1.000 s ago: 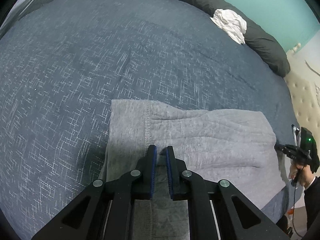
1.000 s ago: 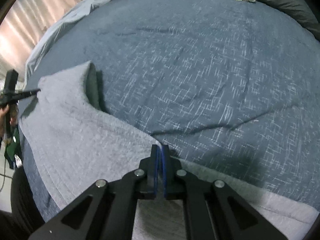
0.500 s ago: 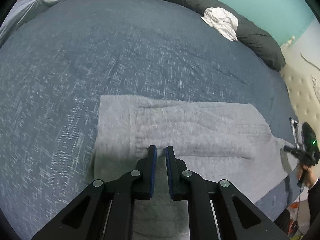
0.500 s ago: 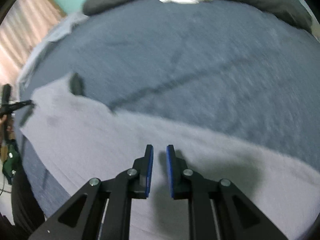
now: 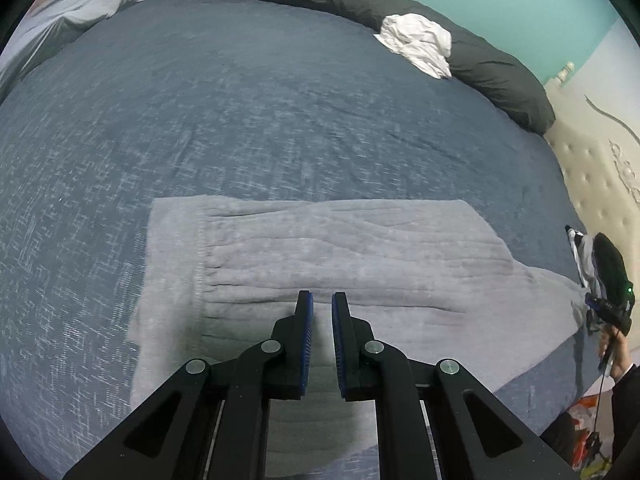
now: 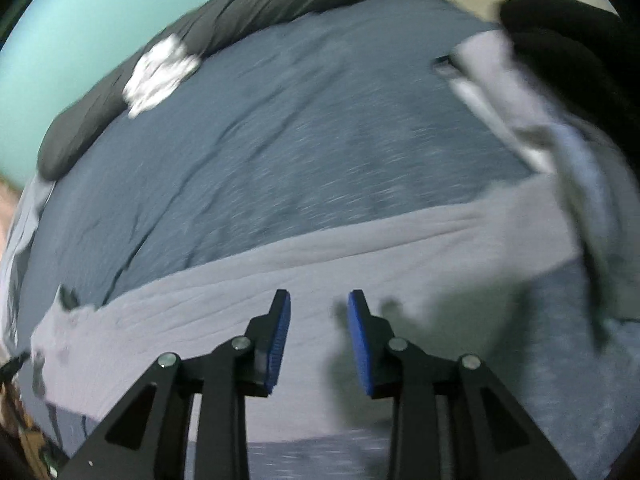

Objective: Fold clothes

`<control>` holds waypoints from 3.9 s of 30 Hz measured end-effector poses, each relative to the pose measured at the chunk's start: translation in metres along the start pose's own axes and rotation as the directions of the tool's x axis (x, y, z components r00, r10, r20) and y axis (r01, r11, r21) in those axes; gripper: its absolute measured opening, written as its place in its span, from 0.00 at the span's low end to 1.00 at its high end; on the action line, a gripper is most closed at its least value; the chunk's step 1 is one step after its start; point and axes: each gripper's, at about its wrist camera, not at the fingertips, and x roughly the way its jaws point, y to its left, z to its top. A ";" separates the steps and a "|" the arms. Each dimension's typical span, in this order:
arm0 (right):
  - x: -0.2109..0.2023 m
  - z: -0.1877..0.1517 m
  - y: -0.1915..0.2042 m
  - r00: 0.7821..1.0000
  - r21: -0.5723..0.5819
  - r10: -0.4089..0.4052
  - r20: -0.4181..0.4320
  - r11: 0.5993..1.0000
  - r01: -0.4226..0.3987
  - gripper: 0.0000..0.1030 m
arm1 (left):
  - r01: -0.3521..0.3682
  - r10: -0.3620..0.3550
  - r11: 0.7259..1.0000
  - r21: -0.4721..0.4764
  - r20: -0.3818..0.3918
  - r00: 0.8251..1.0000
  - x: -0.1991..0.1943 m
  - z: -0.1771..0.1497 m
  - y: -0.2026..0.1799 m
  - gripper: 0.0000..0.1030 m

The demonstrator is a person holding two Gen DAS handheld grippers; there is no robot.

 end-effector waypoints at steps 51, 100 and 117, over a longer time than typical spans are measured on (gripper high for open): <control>-0.047 -0.005 -0.069 0.964 0.216 0.020 0.267 0.973 -0.080 0.09 | -0.005 0.004 0.998 0.065 0.022 1.000 -0.022 0.010 -0.041 0.11; 0.045 -0.241 0.618 0.897 -0.744 0.357 -0.259 0.518 -0.421 0.09 | -0.011 0.022 0.982 -0.190 0.054 0.998 -0.068 -0.056 0.145 0.12; 0.019 -0.181 0.530 0.861 -0.640 0.401 -0.312 0.581 -0.502 0.41 | 0.112 -0.108 0.982 -0.151 0.032 0.994 -0.028 -0.026 0.076 0.38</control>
